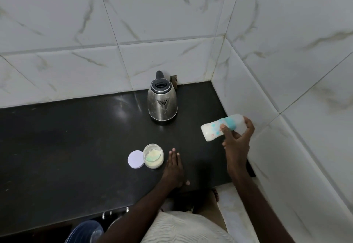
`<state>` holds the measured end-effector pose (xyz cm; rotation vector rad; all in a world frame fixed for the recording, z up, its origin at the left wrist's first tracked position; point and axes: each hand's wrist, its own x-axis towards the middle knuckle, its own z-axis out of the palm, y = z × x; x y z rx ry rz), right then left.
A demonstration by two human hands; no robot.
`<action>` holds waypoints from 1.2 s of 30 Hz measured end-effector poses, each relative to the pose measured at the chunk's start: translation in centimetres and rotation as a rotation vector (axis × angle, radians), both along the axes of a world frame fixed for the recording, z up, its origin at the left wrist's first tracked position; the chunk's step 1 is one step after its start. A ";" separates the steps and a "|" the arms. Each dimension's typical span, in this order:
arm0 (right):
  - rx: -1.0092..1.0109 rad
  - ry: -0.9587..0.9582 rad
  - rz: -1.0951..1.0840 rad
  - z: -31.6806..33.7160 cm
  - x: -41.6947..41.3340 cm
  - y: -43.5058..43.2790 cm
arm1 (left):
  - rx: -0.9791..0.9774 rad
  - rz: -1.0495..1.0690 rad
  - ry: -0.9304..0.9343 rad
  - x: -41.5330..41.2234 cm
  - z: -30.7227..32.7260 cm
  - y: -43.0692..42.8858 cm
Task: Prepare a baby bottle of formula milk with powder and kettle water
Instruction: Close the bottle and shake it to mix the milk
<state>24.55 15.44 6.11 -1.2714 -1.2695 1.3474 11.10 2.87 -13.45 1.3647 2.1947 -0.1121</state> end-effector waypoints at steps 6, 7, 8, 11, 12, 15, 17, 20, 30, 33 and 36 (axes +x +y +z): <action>0.014 -0.183 0.366 -1.9 0.7 -1.5 | -0.003 -0.008 0.001 -0.1 0.0 0.1; 0.011 -0.165 0.304 -1.8 0.8 -1.2 | -0.002 -0.006 -0.002 0.0 0.0 0.1; -0.001 -0.139 0.213 -1.6 0.8 -0.8 | 0.000 -0.001 -0.003 0.0 -0.1 0.1; -0.004 -0.084 0.026 -1.5 0.7 -0.1 | 0.007 0.014 0.001 0.0 -0.3 0.0; -0.005 -0.096 0.055 -1.7 0.6 -0.4 | 0.009 0.014 0.000 0.0 -0.2 0.0; -0.009 -0.190 0.337 -3.0 0.6 -1.8 | 0.005 0.004 -0.022 -0.1 0.1 0.0; 0.021 -0.249 0.422 -3.6 0.9 -2.1 | 0.005 -0.009 -0.020 -0.1 0.3 0.0; 0.018 -0.214 0.224 -3.3 0.8 -1.2 | 0.001 0.005 -0.028 0.0 0.2 0.0; 0.037 -0.264 0.406 -5.4 0.7 -2.9 | 0.002 -0.015 -0.015 -0.2 0.0 0.0; -0.002 -0.208 0.150 -4.8 0.6 -2.0 | 0.008 -0.011 0.009 0.0 0.2 -0.2; 0.002 -0.200 0.039 -4.8 0.4 -1.7 | 0.003 0.001 0.001 -0.1 0.0 -0.1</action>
